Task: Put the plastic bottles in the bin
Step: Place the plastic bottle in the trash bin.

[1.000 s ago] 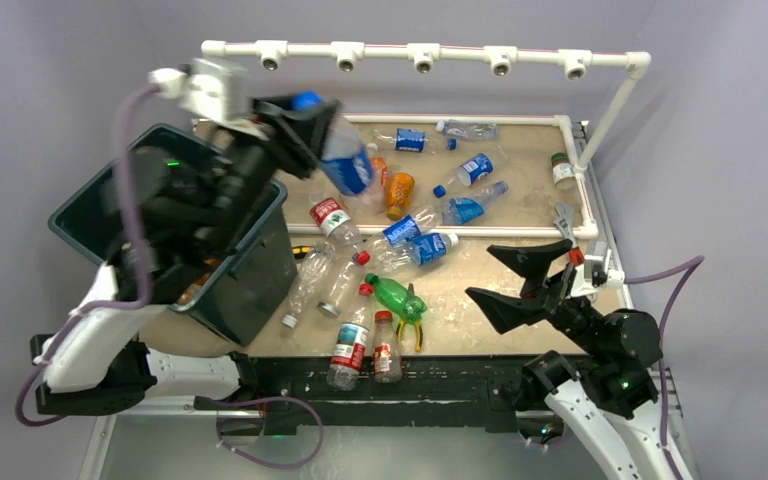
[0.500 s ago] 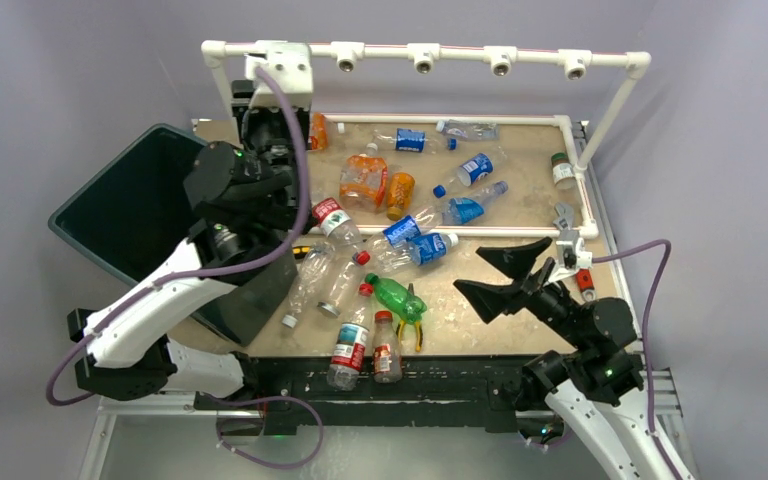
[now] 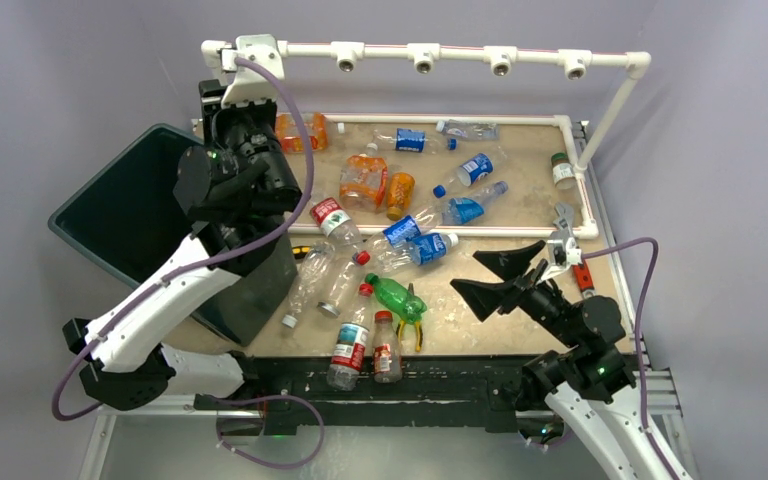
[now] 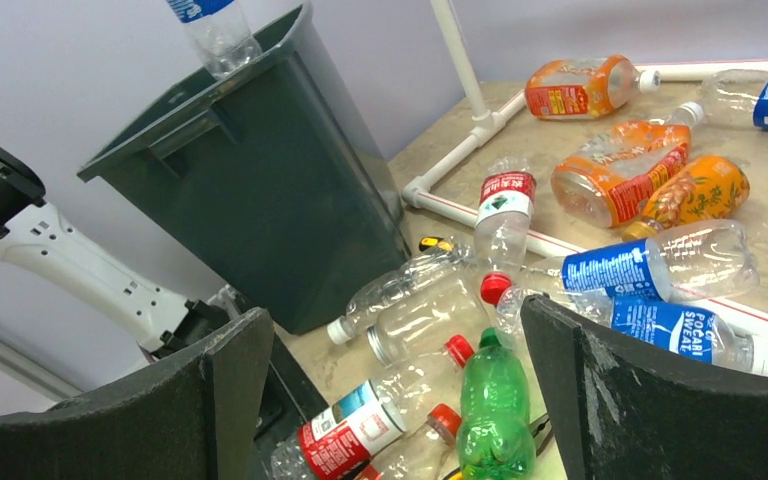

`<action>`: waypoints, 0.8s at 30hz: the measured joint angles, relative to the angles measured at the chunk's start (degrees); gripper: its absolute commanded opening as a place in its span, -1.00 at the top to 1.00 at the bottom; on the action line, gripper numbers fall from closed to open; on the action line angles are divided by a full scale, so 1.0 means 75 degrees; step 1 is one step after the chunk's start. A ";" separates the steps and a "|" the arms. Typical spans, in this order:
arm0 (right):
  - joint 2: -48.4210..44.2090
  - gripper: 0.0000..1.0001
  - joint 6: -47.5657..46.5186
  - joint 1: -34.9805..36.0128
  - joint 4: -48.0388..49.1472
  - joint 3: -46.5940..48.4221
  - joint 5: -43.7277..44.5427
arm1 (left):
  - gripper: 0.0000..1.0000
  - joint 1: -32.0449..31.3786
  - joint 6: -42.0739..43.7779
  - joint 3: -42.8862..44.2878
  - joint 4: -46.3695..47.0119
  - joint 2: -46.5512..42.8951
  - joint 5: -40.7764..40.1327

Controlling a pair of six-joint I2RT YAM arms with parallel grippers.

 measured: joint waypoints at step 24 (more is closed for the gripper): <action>-0.0076 -0.98 0.0061 0.0000 -0.0003 -0.0137 0.0154 | -0.64 0.1230 -0.3445 0.0085 -0.4354 0.0169 0.0589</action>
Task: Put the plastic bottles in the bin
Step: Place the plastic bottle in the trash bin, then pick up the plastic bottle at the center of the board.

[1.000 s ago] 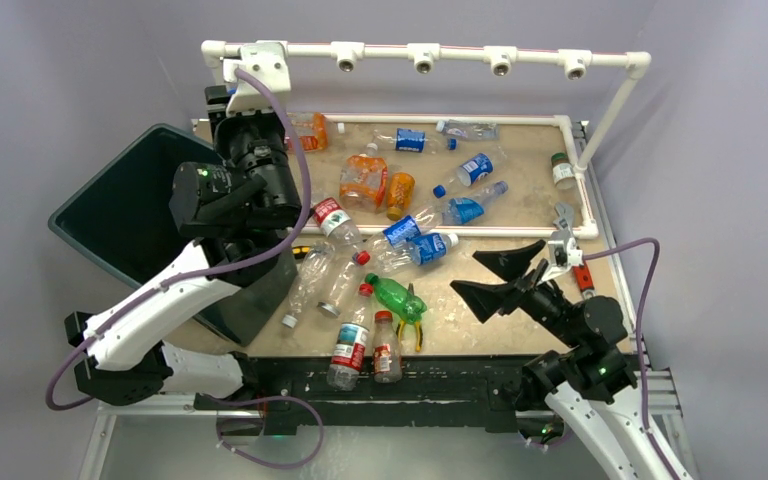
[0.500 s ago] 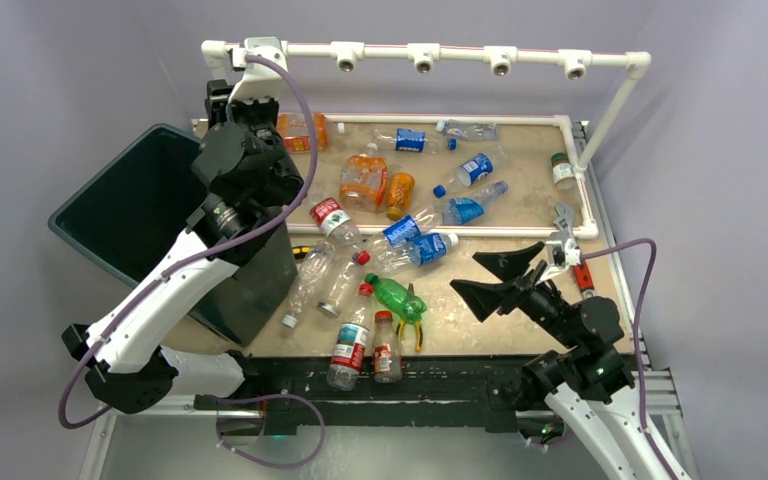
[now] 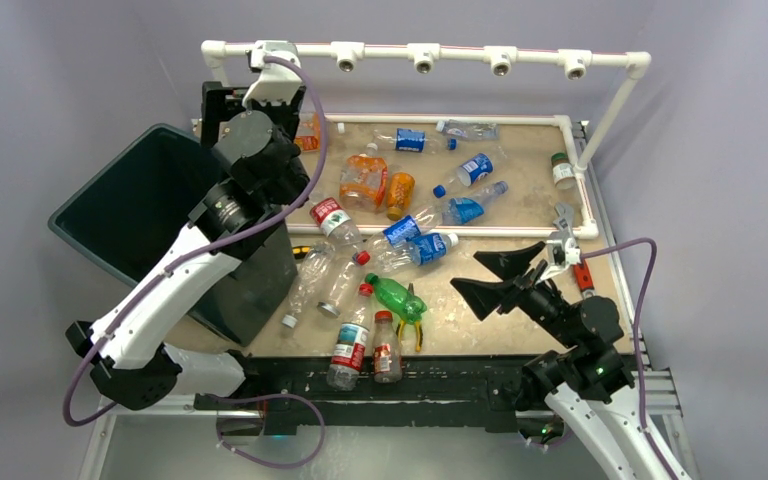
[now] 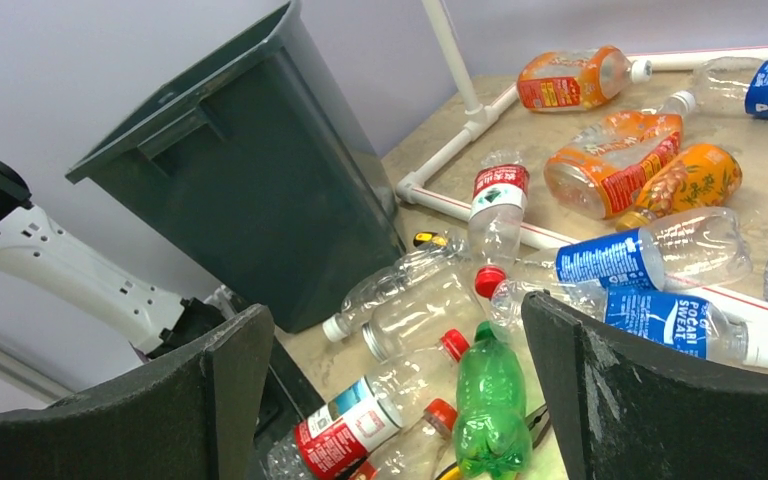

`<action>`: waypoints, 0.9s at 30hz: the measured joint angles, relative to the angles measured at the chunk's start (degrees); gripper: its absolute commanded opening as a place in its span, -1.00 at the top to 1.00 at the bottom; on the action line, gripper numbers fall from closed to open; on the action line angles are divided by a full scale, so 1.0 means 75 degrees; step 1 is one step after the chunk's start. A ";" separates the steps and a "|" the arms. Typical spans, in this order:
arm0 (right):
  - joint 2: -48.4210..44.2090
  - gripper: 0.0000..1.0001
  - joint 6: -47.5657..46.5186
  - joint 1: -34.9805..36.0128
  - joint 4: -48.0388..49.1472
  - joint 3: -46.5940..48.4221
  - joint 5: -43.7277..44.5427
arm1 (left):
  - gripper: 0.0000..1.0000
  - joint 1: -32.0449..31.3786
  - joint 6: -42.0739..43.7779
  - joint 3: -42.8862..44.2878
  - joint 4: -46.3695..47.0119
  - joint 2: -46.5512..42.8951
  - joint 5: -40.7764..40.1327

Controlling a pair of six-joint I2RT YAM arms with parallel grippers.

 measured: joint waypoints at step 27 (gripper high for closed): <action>0.1545 -0.98 0.1749 0.0000 -0.0985 -0.0708 0.3267 | -0.70 -0.3445 -0.3483 0.0632 -0.3722 0.3060 0.4893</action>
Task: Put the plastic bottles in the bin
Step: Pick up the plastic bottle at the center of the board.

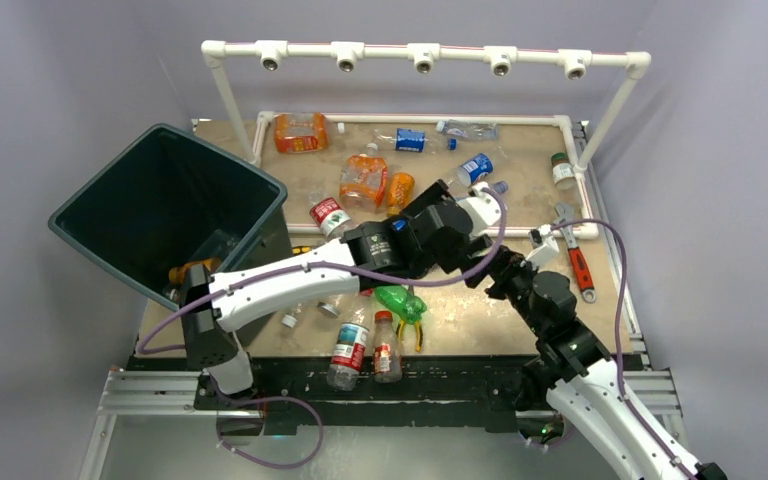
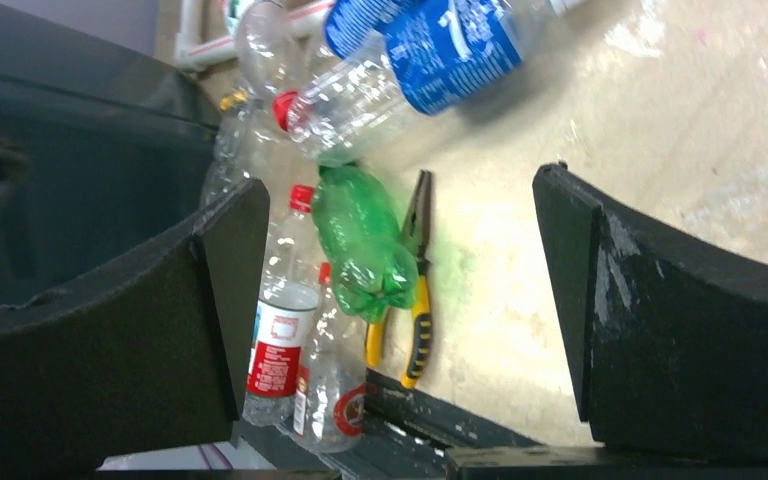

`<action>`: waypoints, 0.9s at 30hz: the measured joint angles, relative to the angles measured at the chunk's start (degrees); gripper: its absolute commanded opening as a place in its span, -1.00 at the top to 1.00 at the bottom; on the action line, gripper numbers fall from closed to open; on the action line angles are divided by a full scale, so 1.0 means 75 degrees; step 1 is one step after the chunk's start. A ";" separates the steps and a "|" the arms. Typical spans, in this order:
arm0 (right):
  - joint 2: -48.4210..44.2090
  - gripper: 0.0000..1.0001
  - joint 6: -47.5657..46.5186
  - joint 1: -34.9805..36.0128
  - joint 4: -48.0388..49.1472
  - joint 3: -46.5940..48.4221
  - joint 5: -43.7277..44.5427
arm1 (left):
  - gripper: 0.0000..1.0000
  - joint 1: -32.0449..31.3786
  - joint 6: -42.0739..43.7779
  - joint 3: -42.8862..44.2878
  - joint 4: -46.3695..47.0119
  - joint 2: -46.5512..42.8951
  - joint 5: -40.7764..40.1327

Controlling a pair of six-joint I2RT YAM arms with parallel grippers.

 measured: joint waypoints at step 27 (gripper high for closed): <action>0.1492 -0.94 0.0475 -0.0102 -0.0152 0.0423 0.2777 | -0.66 0.2168 -0.2098 -0.5528 0.3150 -0.2879 0.4363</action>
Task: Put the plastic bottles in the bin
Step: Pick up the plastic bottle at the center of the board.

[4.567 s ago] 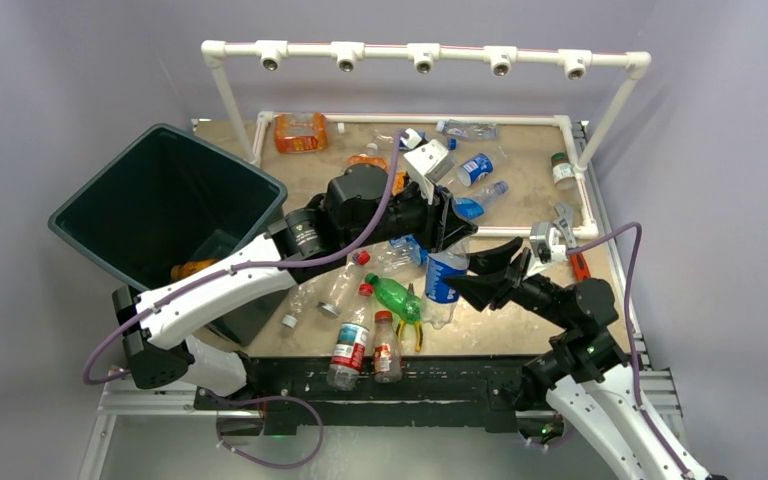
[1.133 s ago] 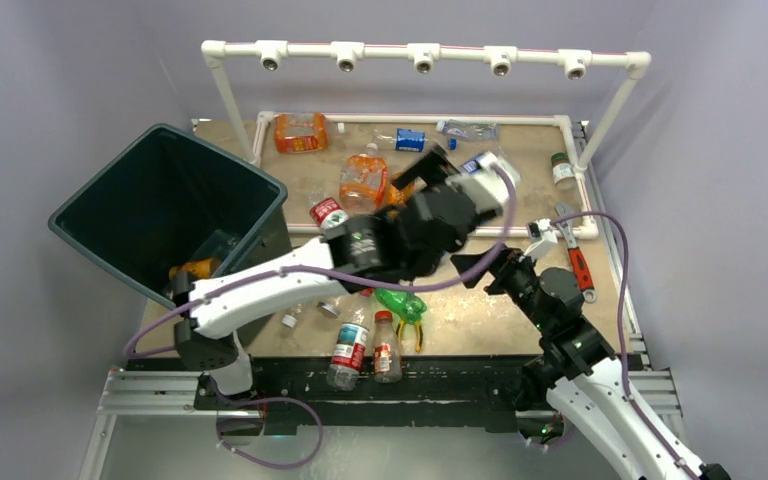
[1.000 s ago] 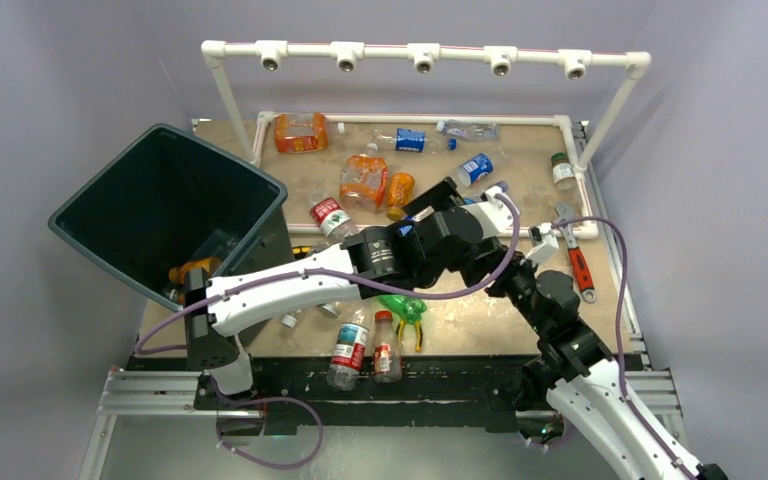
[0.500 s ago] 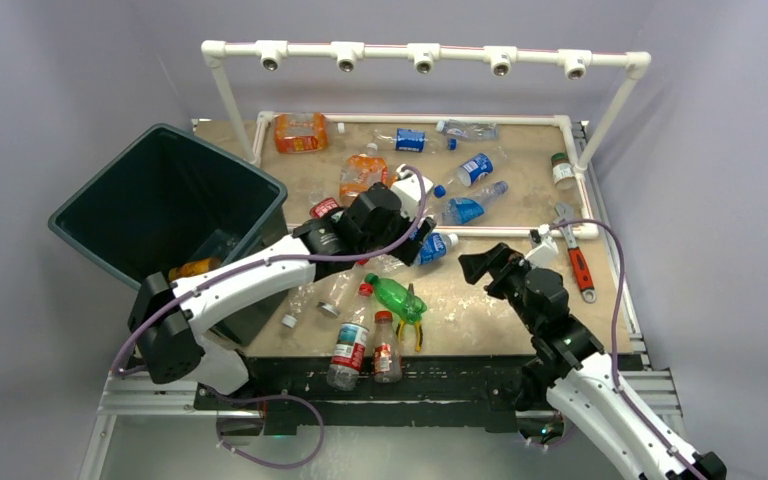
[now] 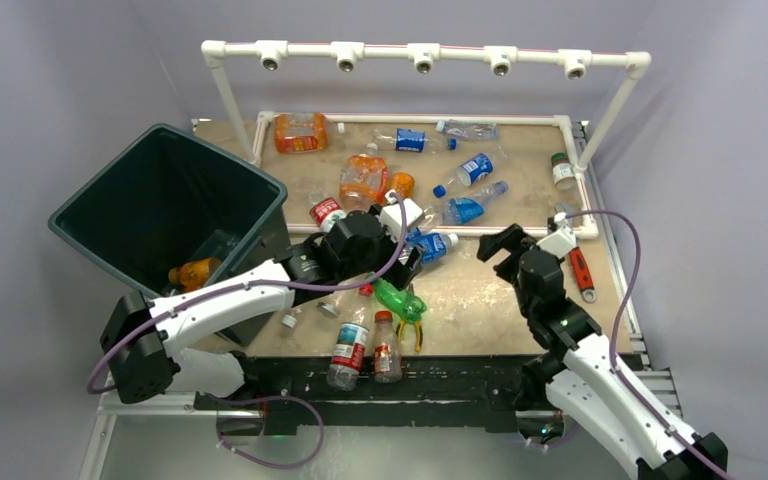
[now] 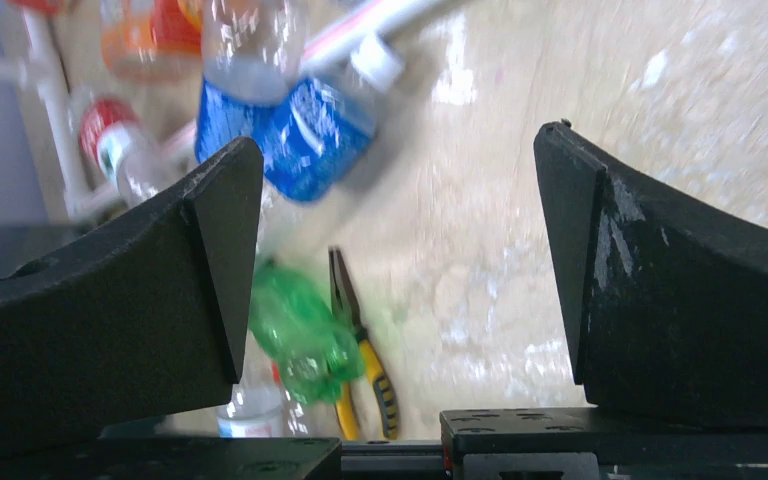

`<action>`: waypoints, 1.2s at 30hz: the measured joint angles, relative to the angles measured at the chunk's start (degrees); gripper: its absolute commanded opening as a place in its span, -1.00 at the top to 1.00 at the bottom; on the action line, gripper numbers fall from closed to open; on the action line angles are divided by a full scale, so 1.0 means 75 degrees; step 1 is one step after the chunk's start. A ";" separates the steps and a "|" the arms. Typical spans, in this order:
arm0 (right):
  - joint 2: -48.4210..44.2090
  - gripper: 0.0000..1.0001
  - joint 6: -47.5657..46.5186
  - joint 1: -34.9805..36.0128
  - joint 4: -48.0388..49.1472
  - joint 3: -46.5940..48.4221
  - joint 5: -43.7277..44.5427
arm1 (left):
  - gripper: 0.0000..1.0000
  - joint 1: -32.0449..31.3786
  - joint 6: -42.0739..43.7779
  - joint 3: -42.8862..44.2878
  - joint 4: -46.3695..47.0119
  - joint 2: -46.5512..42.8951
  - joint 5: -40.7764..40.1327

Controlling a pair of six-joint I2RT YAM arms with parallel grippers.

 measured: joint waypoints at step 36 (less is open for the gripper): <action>0.7831 -0.60 -0.0912 -0.2107 0.2524 0.3445 -0.0184 | -0.67 -0.1524 0.0659 -0.0119 0.0102 -0.1180 -0.1489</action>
